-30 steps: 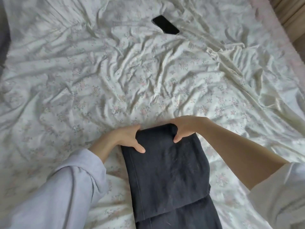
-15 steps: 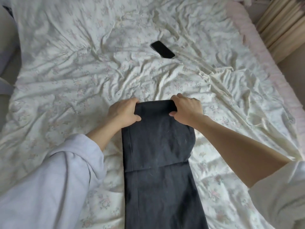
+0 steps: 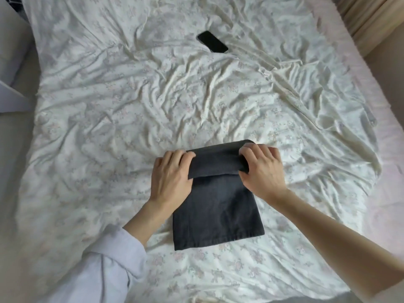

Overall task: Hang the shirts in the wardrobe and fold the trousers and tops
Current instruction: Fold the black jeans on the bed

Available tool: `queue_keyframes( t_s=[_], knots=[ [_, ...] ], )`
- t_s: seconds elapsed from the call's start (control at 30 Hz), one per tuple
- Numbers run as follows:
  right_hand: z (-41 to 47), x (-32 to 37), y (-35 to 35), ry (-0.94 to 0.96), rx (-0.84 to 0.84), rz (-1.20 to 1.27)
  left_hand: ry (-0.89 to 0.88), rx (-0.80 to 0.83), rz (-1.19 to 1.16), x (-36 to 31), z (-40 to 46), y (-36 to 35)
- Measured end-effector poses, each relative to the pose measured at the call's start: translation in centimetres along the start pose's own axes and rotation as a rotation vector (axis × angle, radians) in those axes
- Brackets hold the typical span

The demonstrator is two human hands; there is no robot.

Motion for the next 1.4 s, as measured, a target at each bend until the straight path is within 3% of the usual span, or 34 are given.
queue_keyframes(
  t_s=[0.27,0.43,0.57,0.63,0.7,0.83,0.93,1.2,1.4],
  knots=[
    [-13.3,2.1,-8.0,0.041,0.272,-0.157,-0.199,0.285,0.033,-4.2,-10.5,-8.8],
    [-18.6,3.4,-12.4,-0.006,0.369,-0.067,-0.194,0.426,0.035,-4.5,-14.6,-14.1],
    [-17.6,4.2,-11.8,-0.094,0.180,0.076,-0.122,0.275,-0.192,-3.8,-13.1,-13.6],
    [-14.8,4.5,-10.9,-0.138,0.081,0.077,-0.065,0.146,-0.187,-3.3,-10.3,-12.9],
    [-11.6,4.9,-11.1,-0.192,0.092,0.056,-0.029,0.098,-0.114,-2.9,-7.3,-12.8],
    [-7.6,4.4,-15.1,-0.288,0.260,-0.033,-0.008,0.249,0.061,-0.6,-2.2,-16.8],
    [-7.8,3.0,-17.4,-0.290,0.297,-0.107,0.013,0.306,0.163,1.8,-0.7,-19.0],
    [-11.0,1.7,-17.2,-0.535,0.208,0.056,0.087,0.485,0.102,3.6,1.8,-19.0],
    [-15.9,5.1,-15.2,-0.800,-0.017,0.356,-0.006,0.686,-0.097,3.7,4.9,-16.4]
  ],
)
Point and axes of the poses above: each hand's wrist, its own z-axis towards the middle knuckle, its own y-axis out of the back of the hand, x = y × z, the point moved 6 cm from there along z, towards the middle knuckle, and after that the axes turned 15 degrees about x, right-handed, at the moved point
